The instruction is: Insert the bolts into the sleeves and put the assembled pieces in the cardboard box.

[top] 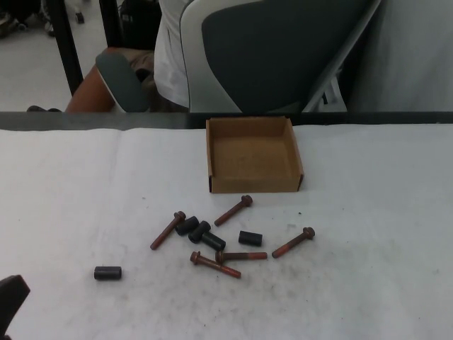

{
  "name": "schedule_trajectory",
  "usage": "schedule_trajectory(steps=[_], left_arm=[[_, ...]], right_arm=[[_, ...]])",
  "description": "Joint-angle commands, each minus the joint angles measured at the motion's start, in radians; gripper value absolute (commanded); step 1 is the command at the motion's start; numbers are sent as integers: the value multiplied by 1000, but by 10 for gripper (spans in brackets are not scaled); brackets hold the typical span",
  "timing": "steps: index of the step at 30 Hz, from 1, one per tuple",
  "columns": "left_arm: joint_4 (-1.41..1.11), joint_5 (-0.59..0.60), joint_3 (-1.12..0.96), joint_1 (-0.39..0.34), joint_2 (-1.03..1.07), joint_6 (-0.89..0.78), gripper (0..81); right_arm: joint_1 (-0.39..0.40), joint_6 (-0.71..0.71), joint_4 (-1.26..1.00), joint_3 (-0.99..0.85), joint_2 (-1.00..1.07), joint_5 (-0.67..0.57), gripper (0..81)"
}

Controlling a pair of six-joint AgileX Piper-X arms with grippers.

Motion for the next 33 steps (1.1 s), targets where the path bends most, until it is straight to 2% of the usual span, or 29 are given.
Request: schedule_trajectory(steps=[1, 5, 7, 9, 12, 17, 28, 33], left_arm=[[-11, 11, -13, 0, 2, -111, 8], [-6, 91, -13, 0, 2, -269, 8], [30, 130, -13, 0, 2, -321, 8], [106, 151, -15, 0, 2, -340, 8], [201, 163, -73, 0, 41, -346, 8], [224, 175, -154, 0, 155, -405, 8], [287, 217, -400, 0, 573, -419, 8], [297, 209, -499, 0, 759, -419, 8]], right_arm=[[-4, 28, -38, -11, 2, -27, 2], [-4, 20, -73, -11, 2, -240, 2], [-4, 56, -87, -11, 2, -359, 2], [-4, 111, -86, -11, 2, -422, 2], [-4, 150, -64, -35, 2, -438, 2], [-4, 141, 115, -179, 25, -433, 2], [-4, -55, 283, -520, 411, -431, 2], [-4, -217, 339, -677, 637, -431, 2]])
